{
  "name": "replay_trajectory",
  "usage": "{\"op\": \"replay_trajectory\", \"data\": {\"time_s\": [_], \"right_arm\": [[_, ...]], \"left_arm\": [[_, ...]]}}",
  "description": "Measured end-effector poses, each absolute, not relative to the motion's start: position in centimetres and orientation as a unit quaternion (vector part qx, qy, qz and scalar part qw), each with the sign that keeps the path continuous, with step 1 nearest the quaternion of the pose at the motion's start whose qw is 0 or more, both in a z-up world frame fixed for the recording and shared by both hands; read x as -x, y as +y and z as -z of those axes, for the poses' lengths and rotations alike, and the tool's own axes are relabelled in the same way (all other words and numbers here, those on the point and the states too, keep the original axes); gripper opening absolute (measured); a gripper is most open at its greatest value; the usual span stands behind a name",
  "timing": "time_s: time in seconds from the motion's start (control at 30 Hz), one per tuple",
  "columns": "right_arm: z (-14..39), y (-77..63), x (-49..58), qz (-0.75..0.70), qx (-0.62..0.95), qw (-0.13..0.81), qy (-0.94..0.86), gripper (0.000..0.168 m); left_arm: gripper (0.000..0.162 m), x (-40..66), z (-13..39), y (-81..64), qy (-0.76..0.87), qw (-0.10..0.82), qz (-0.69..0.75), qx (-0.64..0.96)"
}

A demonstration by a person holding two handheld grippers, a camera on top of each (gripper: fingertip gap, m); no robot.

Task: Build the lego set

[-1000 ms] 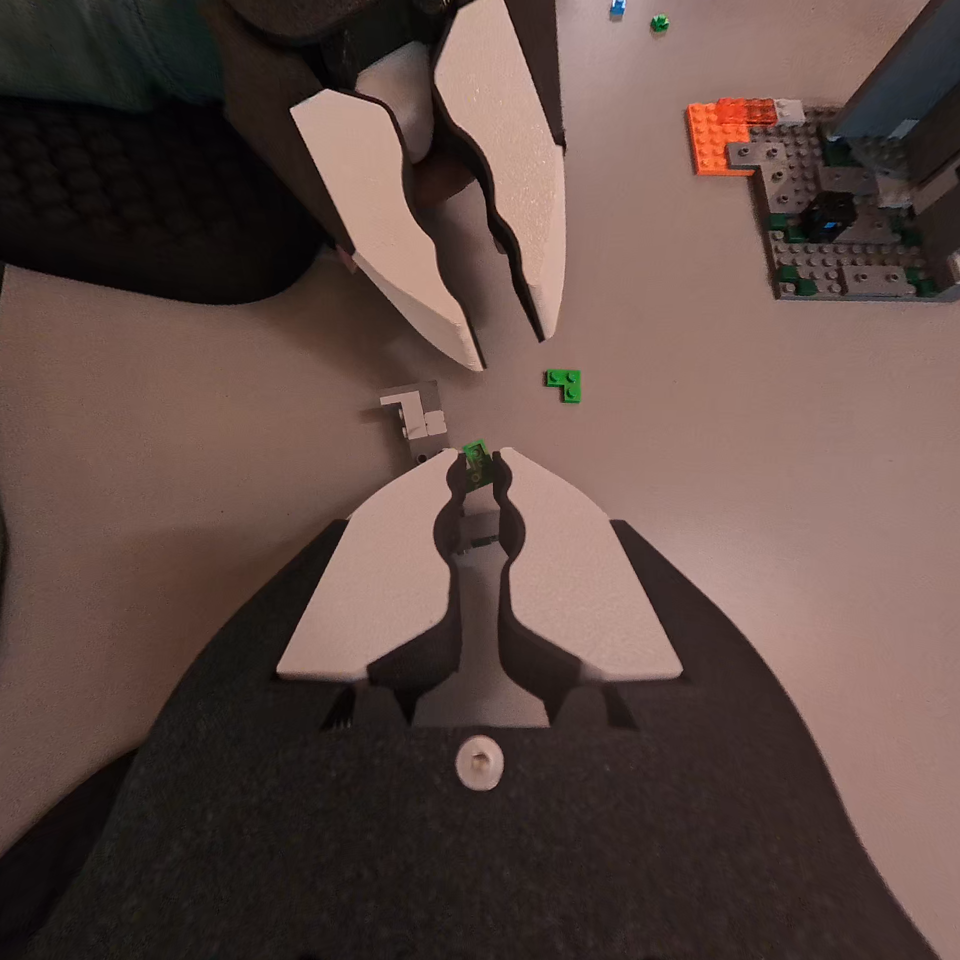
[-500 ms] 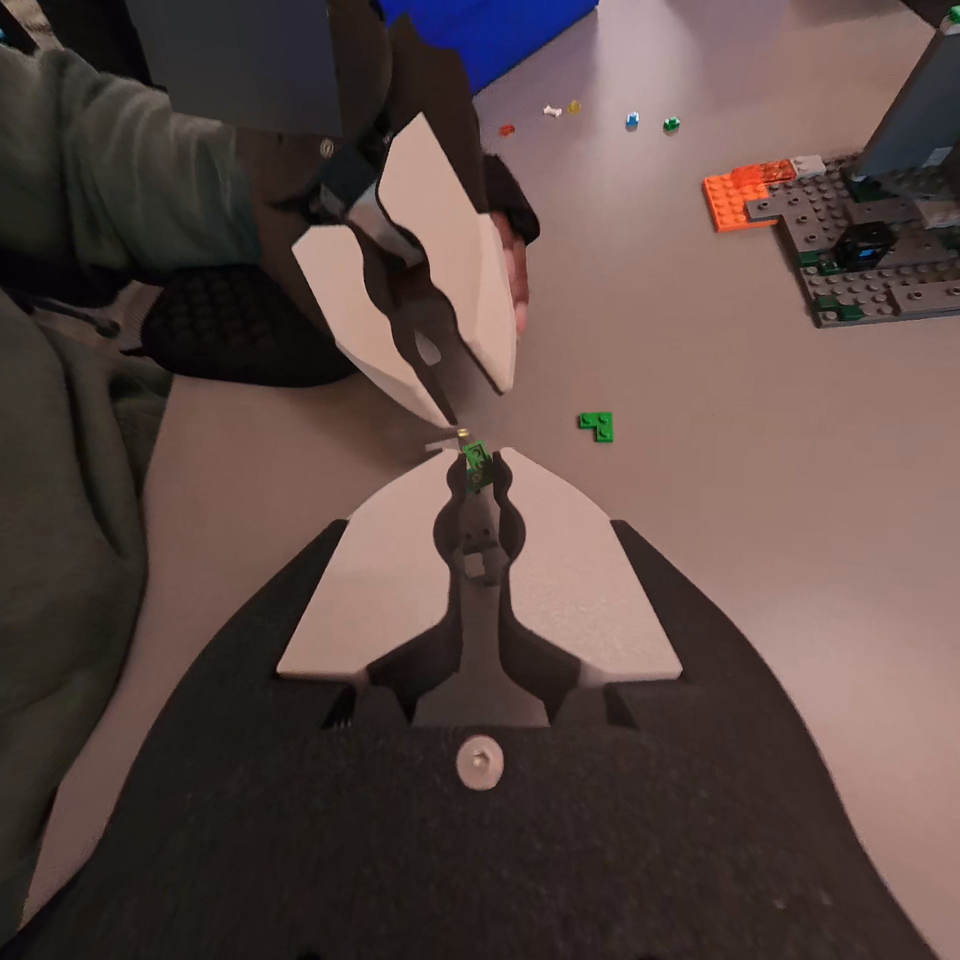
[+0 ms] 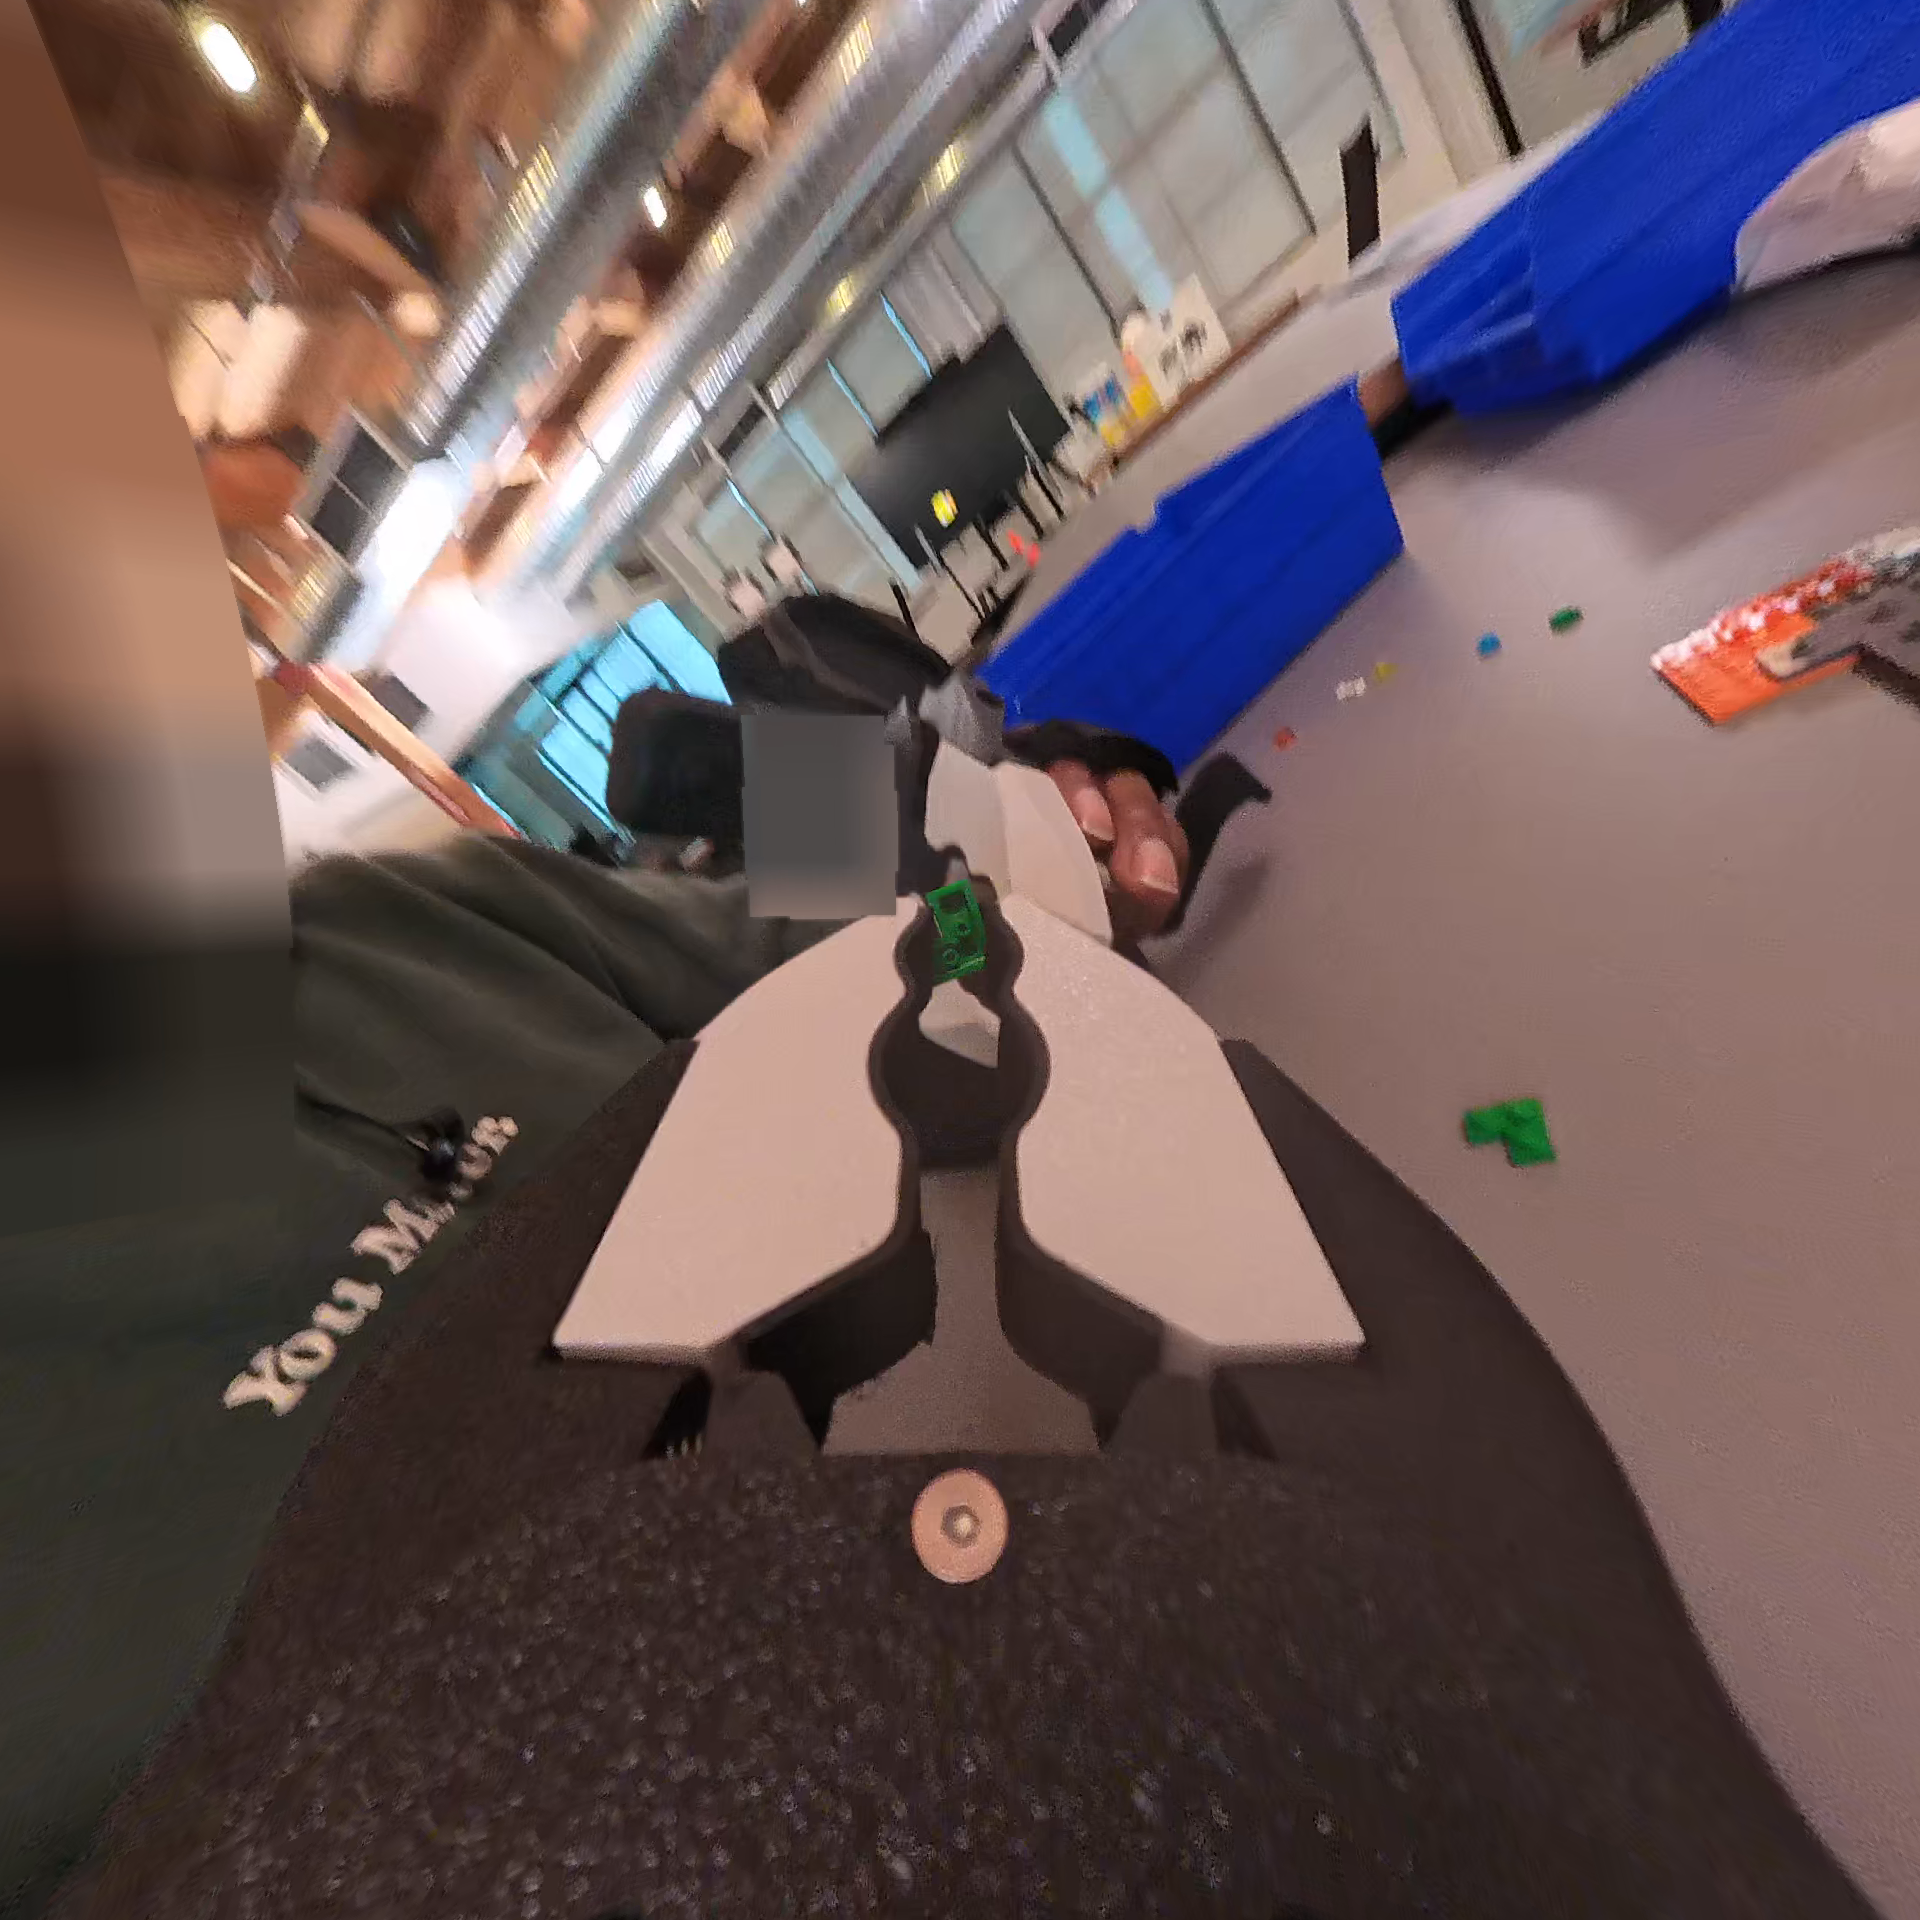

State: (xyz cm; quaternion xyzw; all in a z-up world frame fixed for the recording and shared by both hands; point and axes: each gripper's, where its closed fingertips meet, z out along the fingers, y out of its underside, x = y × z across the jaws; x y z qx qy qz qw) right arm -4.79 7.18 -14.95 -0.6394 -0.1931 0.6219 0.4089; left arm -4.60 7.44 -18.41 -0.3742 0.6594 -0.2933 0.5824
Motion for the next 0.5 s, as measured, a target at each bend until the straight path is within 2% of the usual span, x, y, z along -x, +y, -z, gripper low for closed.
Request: {"op": "replay_trajectory", "data": {"time_s": [0.13, 0.33, 0.5], "right_arm": [[13.6, 7.9, 5.0, -0.637, 0.609, 0.444, -0.162, 0.009], [12.6, 8.4, 5.9, -0.631, 0.571, 0.504, -0.147, 0.008], [12.4, 8.4, 6.0, -0.618, 0.557, 0.531, -0.159, 0.008]], "left_arm": [[0.023, 4.3, 16.2, 7.5, 0.608, 0.595, 0.336, 0.404], [0.019, 4.4, 14.7, 7.0, 0.54, 0.515, 0.475, 0.466], [0.019, 4.5, 14.2, 7.1, 0.506, 0.488, 0.521, 0.484]]}}
